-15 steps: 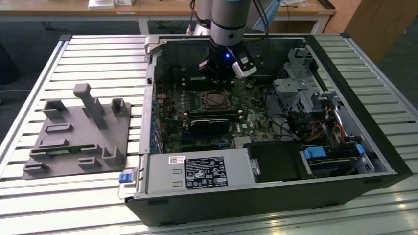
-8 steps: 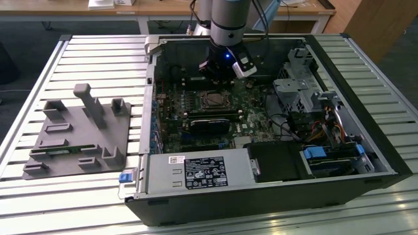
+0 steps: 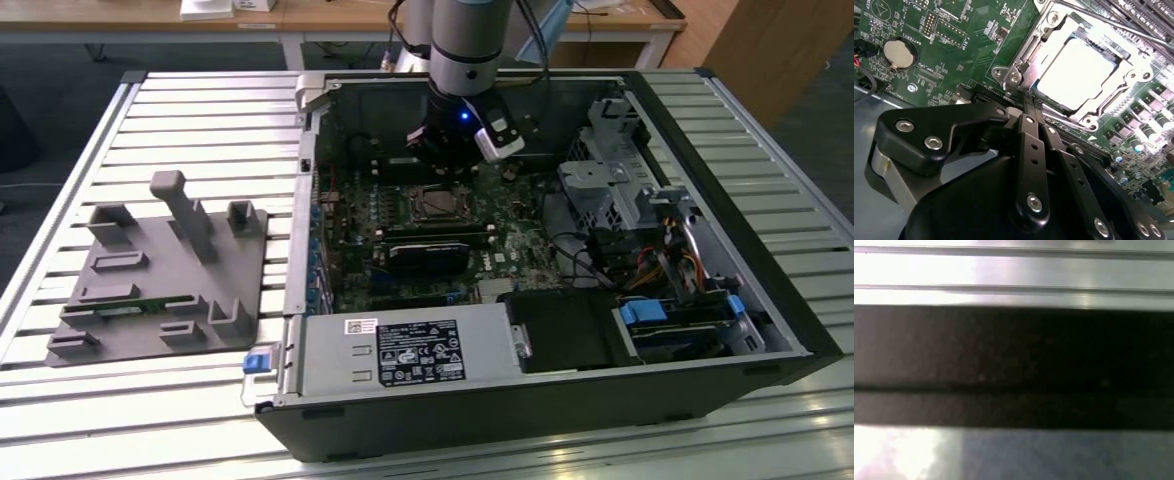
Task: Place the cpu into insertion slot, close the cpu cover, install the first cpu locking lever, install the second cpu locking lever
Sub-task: 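Install the first cpu locking lever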
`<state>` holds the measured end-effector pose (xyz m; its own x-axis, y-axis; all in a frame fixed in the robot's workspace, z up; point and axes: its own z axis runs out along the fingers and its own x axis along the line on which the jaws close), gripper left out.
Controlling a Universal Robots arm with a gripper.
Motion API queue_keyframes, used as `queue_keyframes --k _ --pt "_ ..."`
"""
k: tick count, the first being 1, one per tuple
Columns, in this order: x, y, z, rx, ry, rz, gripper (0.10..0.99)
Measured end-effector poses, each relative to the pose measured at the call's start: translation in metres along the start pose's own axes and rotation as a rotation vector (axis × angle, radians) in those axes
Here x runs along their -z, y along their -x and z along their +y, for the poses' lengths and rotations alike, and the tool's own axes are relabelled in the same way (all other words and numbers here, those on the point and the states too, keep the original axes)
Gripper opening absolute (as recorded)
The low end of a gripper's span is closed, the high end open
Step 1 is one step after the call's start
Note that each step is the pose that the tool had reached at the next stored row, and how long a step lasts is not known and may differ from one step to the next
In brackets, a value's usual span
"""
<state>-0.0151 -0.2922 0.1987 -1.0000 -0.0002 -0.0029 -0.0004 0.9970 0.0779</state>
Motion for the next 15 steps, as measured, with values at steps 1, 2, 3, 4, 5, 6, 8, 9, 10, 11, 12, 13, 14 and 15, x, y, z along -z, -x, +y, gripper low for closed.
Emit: queue_keyframes --k 1,2,3,4,5,6,8,9,10,11,12,13,14,15 --pt "0.0008 0.0000 0.0001 0.000 0.000 -0.0001 0.106" --pt "0.0015 0.0000 0.0002 0.000 0.000 0.0000 0.106" --pt "0.0018 0.0000 0.0002 0.000 0.000 -0.0001 0.106" --pt "0.0018 0.0000 0.0003 0.000 0.000 -0.0001 0.106" --pt "0.0016 0.0000 0.0003 0.000 -0.001 -0.0003 0.106" --pt "0.0014 0.0000 0.0003 0.000 -0.003 -0.0001 0.106" --pt "0.0011 0.0000 0.0002 0.000 -0.005 0.0001 0.106" --pt "0.0014 0.0000 0.0003 0.000 -0.005 0.0000 0.106" --pt "0.0017 0.0000 0.0003 0.000 -0.005 -0.0001 0.106" --pt "0.0023 0.0000 0.0004 0.000 -0.005 -0.0001 0.106" --pt "0.0030 0.0000 0.0004 0.000 -0.005 0.0000 0.106" --pt "0.0031 0.0000 0.0005 0.000 -0.005 -0.0001 0.106" --pt "0.0031 0.0001 0.0005 0.000 -0.005 -0.0002 0.106" --pt "0.0030 0.0001 0.0005 0.000 -0.006 -0.0004 0.106"
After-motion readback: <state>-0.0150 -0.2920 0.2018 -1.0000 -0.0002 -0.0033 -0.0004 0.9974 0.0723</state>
